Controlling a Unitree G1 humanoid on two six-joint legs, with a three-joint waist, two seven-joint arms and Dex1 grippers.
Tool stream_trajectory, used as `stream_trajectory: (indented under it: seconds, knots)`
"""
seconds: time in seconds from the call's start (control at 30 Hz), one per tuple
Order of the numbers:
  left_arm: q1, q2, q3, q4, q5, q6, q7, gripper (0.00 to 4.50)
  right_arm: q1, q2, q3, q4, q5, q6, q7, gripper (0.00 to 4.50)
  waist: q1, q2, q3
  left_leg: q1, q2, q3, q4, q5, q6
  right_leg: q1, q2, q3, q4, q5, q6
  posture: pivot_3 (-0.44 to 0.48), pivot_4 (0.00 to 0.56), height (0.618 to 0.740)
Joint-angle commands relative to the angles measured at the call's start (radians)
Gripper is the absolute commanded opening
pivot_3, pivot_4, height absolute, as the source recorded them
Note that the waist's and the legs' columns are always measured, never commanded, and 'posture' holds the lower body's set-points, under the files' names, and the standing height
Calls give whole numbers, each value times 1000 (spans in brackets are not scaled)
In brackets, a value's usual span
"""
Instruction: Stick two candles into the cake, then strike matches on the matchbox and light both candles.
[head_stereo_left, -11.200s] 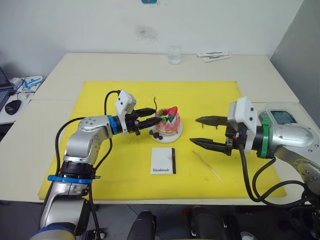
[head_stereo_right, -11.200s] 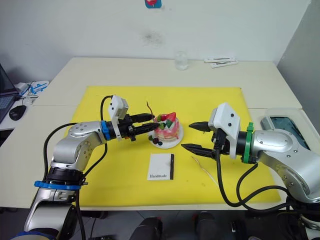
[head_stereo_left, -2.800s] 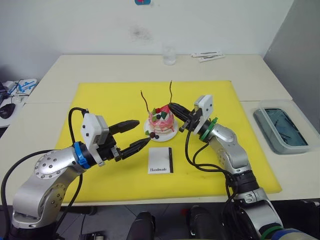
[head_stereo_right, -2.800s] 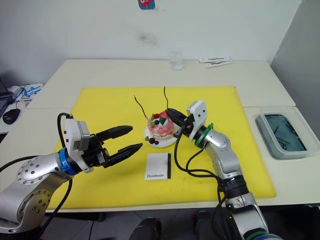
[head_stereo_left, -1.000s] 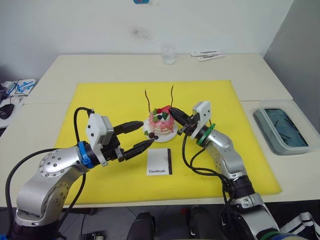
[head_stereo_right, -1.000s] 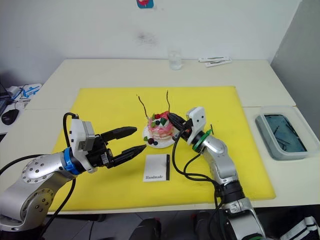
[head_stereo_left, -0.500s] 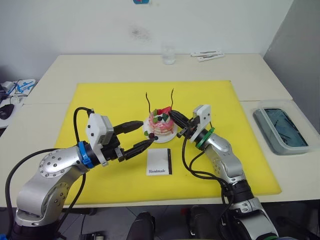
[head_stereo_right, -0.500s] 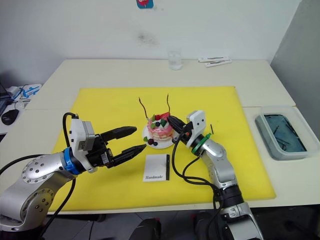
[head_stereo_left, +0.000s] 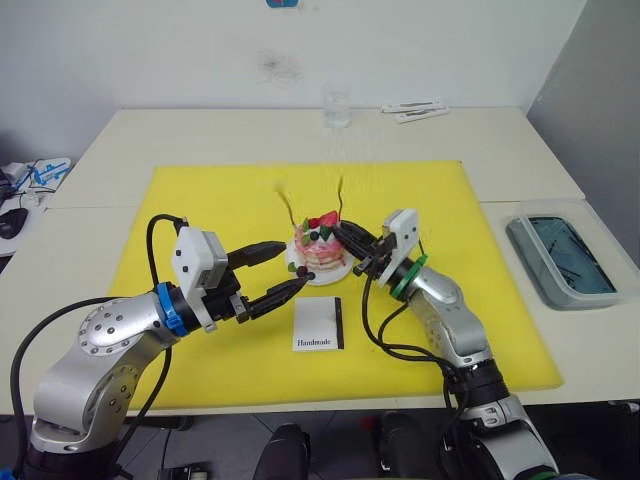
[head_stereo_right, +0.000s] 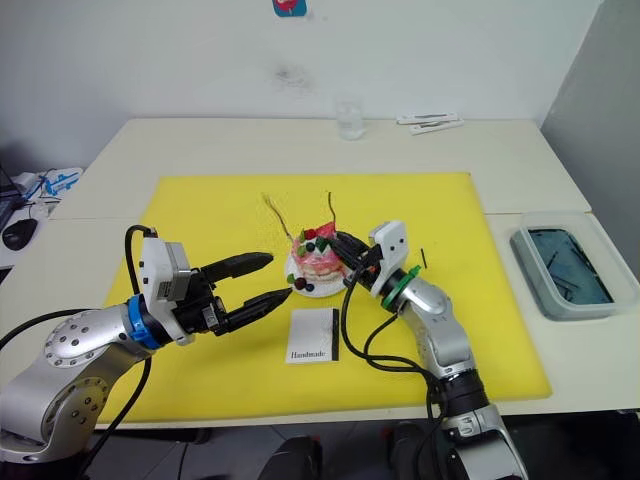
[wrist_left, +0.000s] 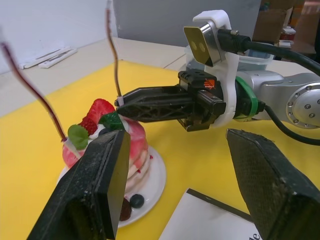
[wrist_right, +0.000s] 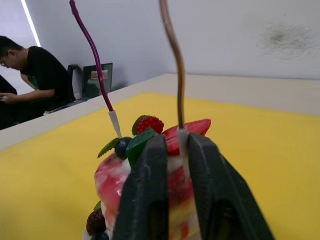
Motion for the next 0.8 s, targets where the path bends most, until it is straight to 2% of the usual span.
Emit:
stream_trajectory:
  seconds: [0.03,0.07,0.3,0.53,0.63,0.77,0.8]
  knots:
    - [0,5,-7,-29,0,-16,-7,3426,-7,-9,13,-69,1,-10,17,2061,0,0,0,0,0,0,0,0,0,0,0,0,0,0,0,0,150,740]
    - [1,5,-7,-30,0,-17,-7,3426,-8,-12,15,-74,1,-8,18,2378,0,0,0,0,0,0,0,0,0,0,0,0,0,0,0,0,150,740]
    - [9,10,-2,-30,2,-25,-10,3426,-3,-56,-5,-138,31,46,32,2378,0,0,0,0,0,0,0,0,0,0,0,0,0,0,0,0,150,740]
    - [14,14,10,-24,-18,-15,-17,3426,50,-146,-29,-312,107,168,64,2378,1,0,0,-1,0,0,0,0,0,0,0,0,-1,0,0,0,150,740]
    - [23,32,12,-16,4,-33,-43,3426,88,-207,-35,-402,133,211,86,2378,1,0,0,-1,0,0,0,0,0,0,0,0,-1,0,0,0,150,740]
    - [78,81,35,-2,48,-80,-102,3426,165,-352,-81,-539,166,278,132,2378,2,0,0,-1,0,0,-1,0,0,0,0,0,-1,-1,-1,0,150,740]
    - [95,94,45,5,54,-93,-121,3592,185,-387,-100,-568,179,295,139,2404,2,0,0,-1,0,0,-1,0,0,0,0,0,-2,-1,-1,0,150,740]
